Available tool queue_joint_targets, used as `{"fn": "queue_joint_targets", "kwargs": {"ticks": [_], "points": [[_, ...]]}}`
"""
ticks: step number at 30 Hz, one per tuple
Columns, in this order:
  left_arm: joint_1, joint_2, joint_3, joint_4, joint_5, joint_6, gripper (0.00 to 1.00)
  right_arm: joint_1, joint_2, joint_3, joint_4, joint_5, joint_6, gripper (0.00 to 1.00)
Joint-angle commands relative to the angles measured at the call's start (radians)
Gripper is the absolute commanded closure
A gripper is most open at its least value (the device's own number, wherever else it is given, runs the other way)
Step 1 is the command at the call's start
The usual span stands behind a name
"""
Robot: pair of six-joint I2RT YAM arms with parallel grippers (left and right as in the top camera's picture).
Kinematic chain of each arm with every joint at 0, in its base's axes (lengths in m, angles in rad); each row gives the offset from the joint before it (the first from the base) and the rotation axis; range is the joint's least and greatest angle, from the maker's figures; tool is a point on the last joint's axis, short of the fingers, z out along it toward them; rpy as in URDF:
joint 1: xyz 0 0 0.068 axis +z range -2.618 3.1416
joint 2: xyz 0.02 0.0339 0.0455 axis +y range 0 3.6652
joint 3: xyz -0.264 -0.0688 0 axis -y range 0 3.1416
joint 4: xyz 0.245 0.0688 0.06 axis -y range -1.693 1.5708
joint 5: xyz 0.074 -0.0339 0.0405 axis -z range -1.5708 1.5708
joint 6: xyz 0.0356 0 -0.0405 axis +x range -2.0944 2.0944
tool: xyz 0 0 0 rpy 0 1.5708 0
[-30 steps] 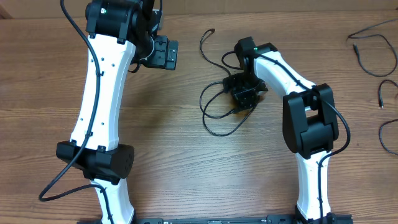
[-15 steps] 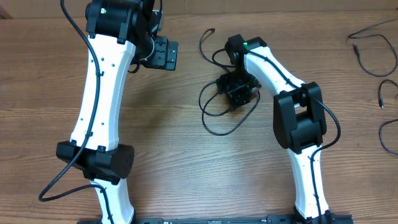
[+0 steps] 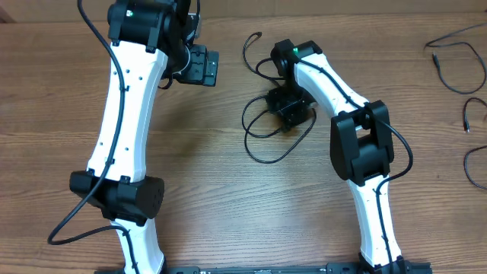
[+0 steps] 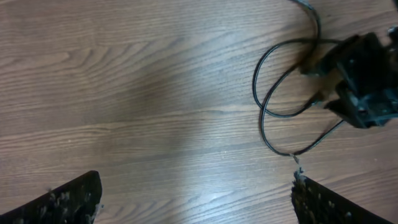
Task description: Untangle cables
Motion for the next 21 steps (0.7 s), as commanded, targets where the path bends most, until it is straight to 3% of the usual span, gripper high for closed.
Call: {"fn": "queue_joint_targets", "kwargs": {"ticks": [1, 6, 14, 21], "points": [[-0.011, -0.006, -0.07, 0.019, 0.021, 0.02, 0.04, -0.007, 0.061, 0.053, -0.043, 0.106, 0.023, 0.33], [-0.016, -0.006, -0.157, 0.091, 0.026, 0.02, 0.05, -0.006, 0.061, 0.106, -0.057, 0.106, 0.022, 0.31], [-0.013, -0.007, -0.141, 0.15, 0.021, 0.02, 0.05, -0.014, 0.061, 0.205, -0.014, 0.15, 0.022, 0.26], [0.044, -0.008, 0.013, 0.158, -0.081, -0.045, 0.03, -0.014, 0.061, 0.243, 0.035, 0.191, 0.015, 0.19]]}}
